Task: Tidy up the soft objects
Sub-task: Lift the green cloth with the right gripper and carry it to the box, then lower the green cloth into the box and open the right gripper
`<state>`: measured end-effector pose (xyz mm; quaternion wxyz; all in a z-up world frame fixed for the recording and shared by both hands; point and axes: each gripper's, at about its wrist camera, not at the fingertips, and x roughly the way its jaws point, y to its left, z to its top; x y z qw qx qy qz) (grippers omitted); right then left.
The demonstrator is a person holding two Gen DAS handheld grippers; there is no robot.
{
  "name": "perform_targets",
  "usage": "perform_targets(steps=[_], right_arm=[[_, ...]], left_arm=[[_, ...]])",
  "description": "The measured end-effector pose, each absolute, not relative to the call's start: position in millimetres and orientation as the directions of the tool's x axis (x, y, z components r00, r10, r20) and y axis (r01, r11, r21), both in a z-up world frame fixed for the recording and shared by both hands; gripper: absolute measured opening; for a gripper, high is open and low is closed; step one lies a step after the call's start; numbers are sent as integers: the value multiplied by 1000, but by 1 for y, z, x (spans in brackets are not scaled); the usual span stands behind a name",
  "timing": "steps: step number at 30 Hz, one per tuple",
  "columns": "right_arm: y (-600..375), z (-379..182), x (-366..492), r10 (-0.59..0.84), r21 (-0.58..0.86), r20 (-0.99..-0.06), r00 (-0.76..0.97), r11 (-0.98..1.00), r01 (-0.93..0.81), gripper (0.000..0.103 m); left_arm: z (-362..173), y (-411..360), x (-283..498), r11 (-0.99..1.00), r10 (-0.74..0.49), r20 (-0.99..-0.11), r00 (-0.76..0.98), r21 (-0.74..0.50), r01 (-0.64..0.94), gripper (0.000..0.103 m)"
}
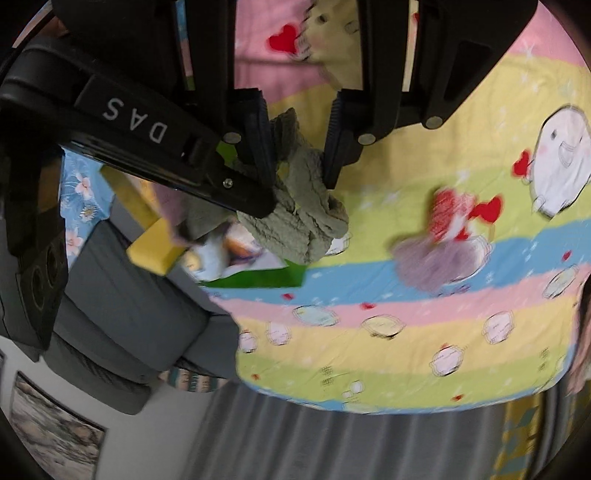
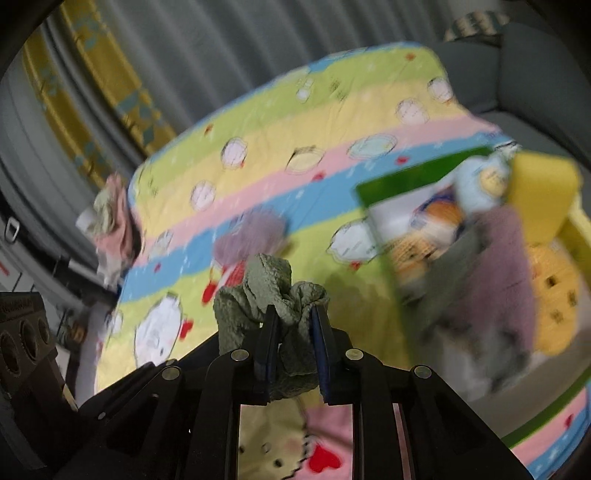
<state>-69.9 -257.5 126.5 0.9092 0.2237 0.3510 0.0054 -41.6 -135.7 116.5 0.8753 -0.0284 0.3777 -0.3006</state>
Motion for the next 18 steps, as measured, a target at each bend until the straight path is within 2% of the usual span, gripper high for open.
perform_targets(steps=[8, 11, 18], right_arm=[[-315, 143, -82, 74, 423, -571, 817, 880, 217, 21], [-336, 138, -80, 20, 417, -585, 811, 865, 280, 21], [-374, 115, -68, -2, 427, -642, 767, 830, 360, 21]], left_arm=[[134, -196, -36, 743, -634, -591, 498, -286, 606, 23], [131, -220, -31, 729, -642, -599, 478, -285, 623, 23], [115, -263, -19, 740, -599, -657, 457, -237, 629, 23]])
